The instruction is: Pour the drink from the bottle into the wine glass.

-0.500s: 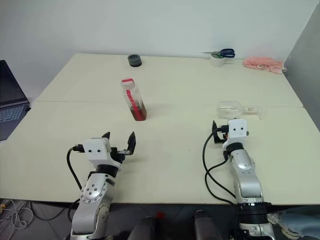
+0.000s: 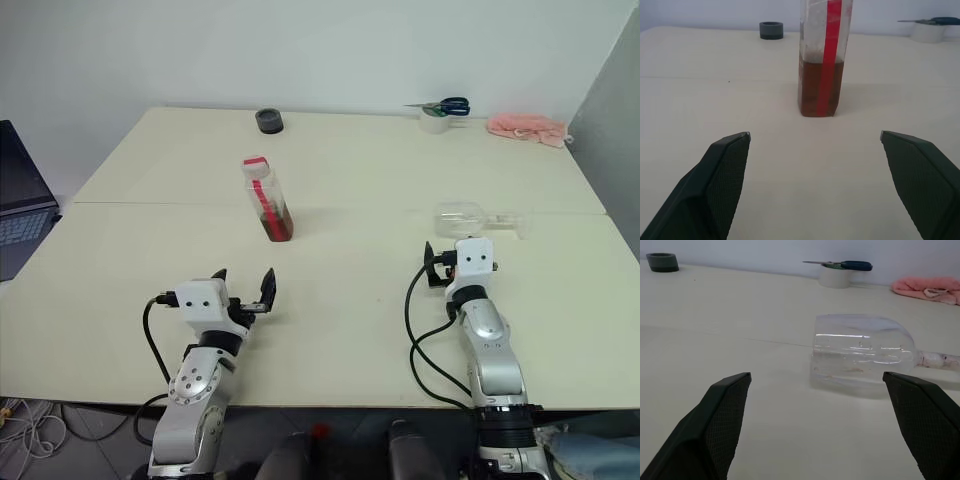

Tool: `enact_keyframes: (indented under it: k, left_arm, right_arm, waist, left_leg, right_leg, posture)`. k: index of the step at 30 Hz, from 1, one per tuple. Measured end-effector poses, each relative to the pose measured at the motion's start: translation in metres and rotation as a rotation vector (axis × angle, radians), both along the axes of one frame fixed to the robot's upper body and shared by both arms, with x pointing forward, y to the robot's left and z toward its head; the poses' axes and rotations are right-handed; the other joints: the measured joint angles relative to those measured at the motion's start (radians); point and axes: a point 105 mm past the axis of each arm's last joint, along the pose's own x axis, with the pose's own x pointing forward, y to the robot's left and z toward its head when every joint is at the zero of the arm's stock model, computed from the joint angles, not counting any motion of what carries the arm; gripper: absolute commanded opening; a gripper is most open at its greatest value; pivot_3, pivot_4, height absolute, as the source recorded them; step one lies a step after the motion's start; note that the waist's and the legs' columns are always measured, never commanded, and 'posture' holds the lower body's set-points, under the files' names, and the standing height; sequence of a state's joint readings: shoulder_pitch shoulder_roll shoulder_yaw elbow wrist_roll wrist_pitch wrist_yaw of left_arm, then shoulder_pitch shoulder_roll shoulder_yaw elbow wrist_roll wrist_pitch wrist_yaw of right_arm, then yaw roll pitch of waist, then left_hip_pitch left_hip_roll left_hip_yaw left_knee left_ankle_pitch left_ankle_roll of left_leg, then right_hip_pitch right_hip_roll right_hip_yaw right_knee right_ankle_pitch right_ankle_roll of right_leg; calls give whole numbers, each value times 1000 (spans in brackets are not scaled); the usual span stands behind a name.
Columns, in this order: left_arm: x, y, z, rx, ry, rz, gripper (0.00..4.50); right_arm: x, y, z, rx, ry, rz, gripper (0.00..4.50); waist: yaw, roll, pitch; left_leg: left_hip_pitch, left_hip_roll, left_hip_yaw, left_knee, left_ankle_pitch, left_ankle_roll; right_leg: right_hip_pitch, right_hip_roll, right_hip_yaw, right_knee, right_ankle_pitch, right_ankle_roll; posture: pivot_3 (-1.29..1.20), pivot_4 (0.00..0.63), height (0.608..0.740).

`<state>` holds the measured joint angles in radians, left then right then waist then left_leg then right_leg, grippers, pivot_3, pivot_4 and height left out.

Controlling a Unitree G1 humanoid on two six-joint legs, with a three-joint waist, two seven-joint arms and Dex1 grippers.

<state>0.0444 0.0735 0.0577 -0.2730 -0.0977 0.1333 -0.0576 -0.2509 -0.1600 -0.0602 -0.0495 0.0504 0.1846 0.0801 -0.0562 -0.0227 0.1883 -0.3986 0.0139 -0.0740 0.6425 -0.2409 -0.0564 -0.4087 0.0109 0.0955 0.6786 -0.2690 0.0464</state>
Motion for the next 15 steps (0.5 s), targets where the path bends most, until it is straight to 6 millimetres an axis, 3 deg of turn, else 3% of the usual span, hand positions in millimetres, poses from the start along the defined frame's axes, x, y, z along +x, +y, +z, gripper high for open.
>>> enact_keyframes:
  k: [3,7,12,15]
  left_arm:
    - [2,-2,1,4,-5,-3,4477]
    - [16,-10,15,18,-49,-15,4477]
    - [37,-22,37,3,-105,-32,4477]
    - [48,-22,44,-21,-101,1,4477]
  right_arm:
    - [-1,9,-1,9,9,87,4500]
    - [-6,49,5,39,45,431,4500]
    - [-12,78,56,-19,-32,718,4500]
    - [-18,91,65,-57,-41,812,4500]
  waist:
    - [0,0,0]
    - [0,0,0]
    - [1,0,0]
    - [2,0,0]
  left_leg:
    - [0,0,0,0,0,0]
    - [0,0,0,1,0,0]
    - [0,0,-2,1,0,0]
    - [0,0,-3,1,0,0]
  right_leg:
    - [0,0,0,0,0,0]
    - [1,0,-1,0,0,0]
    - [1,0,-2,0,0,0]
    - [2,0,-4,0,0,0]
  posture:
    - [0,150,740]
    - [0,150,740]
    - [0,150,740]
    - [0,150,740]
